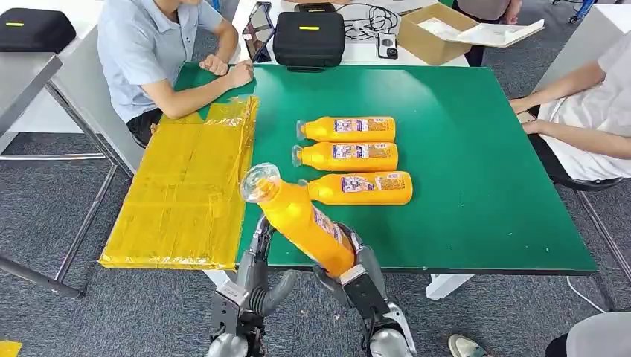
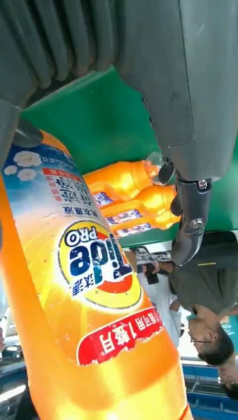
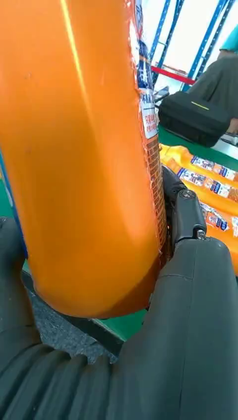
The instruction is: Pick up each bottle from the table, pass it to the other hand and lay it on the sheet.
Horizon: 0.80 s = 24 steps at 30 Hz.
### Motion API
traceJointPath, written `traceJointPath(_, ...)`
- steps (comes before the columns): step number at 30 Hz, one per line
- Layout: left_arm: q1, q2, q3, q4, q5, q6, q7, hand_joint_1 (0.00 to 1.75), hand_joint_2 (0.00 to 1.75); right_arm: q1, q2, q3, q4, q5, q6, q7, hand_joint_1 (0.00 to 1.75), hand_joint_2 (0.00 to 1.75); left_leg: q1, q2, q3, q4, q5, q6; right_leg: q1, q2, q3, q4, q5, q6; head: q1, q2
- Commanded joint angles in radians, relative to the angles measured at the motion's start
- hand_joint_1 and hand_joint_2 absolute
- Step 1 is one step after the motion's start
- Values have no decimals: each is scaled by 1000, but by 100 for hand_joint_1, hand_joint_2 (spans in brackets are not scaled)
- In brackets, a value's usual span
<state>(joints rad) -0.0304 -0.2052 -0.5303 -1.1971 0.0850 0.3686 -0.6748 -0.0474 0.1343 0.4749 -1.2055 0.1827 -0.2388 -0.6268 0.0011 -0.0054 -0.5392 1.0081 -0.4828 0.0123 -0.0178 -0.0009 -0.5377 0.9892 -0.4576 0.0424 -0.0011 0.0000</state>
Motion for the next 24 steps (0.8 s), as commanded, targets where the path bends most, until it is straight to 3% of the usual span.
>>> traceJointPath(1, -63, 14, -38, 107, -72, 109, -23, 0, 175, -56, -9, 41, 83, 54, -33, -6, 175, 175, 1, 1, 0, 0, 1, -1, 1, 0, 0, -1, 1, -2, 0, 0)
traceJointPath(5, -80, 8, -28, 135, -32, 79, -4, 0, 175, -54, -8, 66, 90, 82, -48, -11, 175, 175, 1, 1, 1, -1, 1, -1, 1, 1, 1, -1, 1, -1, 0, 0)
traceJointPath(7, -82, 4, -6, 123, 72, -27, 46, 0, 175, -59, -10, 91, 102, 116, -69, -15, 175, 175, 2, 1, 0, -1, 1, -1, 2, 0, 1, -2, 2, -3, 0, 0)
traceJointPath(12, -98, 3, 22, 79, 108, -7, 45, 0, 175, -64, 8, 133, 144, 140, -76, -25, 175, 175, 2, 2, 0, 0, 1, -1, 2, 1, 0, -1, 2, -3, 0, 0)
traceJointPath(20, -82, 13, 25, 10, 315, -241, 140, 0, 175, -87, 16, 166, 194, 136, -76, -34, 175, 175, 1, 1, 0, 0, 0, -1, 1, 1, 0, 0, 1, -1, 0, 0)
traceJointPath(24, -82, 13, 25, 10, 315, -241, 140, 0, 175, -87, 16, 166, 194, 136, -76, -34, 175, 175, 1, 2, 0, 0, 0, -1, 2, 1, 0, -1, 1, -2, 0, 0)
